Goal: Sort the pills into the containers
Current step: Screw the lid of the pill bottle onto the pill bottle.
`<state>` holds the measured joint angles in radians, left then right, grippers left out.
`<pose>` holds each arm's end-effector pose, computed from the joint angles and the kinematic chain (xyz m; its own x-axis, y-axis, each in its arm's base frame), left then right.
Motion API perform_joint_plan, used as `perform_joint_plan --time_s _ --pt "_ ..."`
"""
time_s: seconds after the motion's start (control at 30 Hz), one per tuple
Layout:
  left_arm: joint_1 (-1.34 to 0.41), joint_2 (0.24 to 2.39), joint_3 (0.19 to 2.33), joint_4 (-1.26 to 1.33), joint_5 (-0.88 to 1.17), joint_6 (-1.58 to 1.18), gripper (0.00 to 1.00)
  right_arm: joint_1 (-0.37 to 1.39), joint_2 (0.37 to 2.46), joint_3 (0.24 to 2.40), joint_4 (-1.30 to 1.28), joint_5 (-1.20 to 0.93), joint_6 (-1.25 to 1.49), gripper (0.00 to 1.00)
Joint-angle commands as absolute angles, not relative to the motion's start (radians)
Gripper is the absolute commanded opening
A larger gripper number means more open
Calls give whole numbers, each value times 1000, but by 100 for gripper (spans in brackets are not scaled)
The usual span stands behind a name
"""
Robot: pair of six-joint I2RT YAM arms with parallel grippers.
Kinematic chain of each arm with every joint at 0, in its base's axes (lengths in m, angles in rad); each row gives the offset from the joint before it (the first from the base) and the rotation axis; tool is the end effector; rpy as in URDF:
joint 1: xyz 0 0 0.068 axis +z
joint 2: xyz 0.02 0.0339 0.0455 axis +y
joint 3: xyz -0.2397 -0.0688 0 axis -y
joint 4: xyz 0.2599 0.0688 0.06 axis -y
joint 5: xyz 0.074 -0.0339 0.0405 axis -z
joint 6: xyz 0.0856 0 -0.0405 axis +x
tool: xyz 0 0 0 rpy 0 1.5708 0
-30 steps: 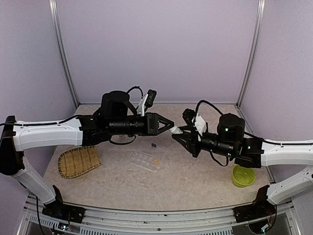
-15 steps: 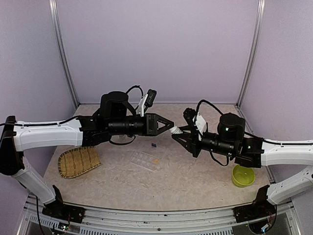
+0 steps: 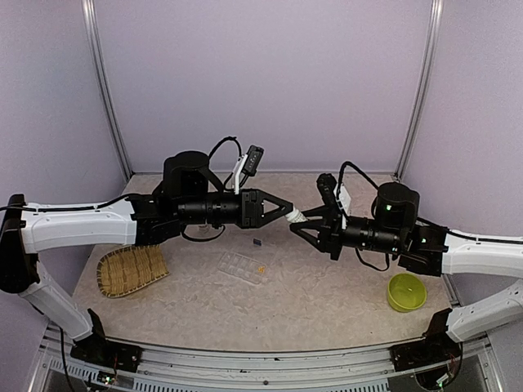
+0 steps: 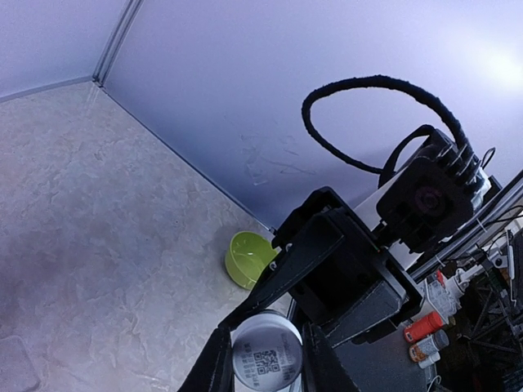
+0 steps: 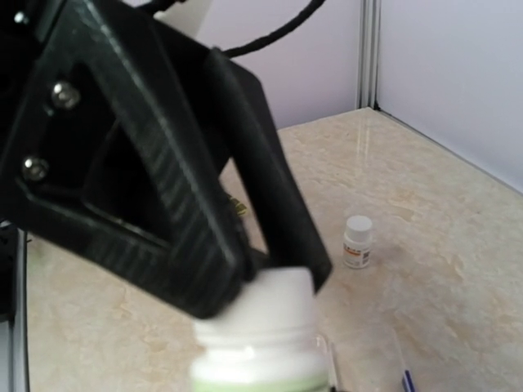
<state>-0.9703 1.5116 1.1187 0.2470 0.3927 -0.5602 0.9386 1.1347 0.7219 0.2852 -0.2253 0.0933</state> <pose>0.2105 -0.3653 0.2864 -0.5883 -0.0098 -0.8086 0.7833 0.2413 -0.5728 0.1837 0.2832 0.2614 -0.1603 -0.0652 -0.9849 -0.9063 0.4051 0.1207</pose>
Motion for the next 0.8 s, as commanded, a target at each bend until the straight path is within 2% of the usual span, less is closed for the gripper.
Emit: perform_joint_plan --time_s 0.0,0.13,0.33,0.77 --pt "-993 1501 1105 278 435 -555 0 941 1138 734 321 -279 107 16" --pt "-980 1490 1097 273 395 -569 0 941 1144 742 301 -245 92 53" --pt "-956 1488 1100 251 352 -570 0 940 1130 744 251 -191 63 99" --pt "-866 1711 1295 72 163 -372 0 938 1025 711 95 136 102 100"
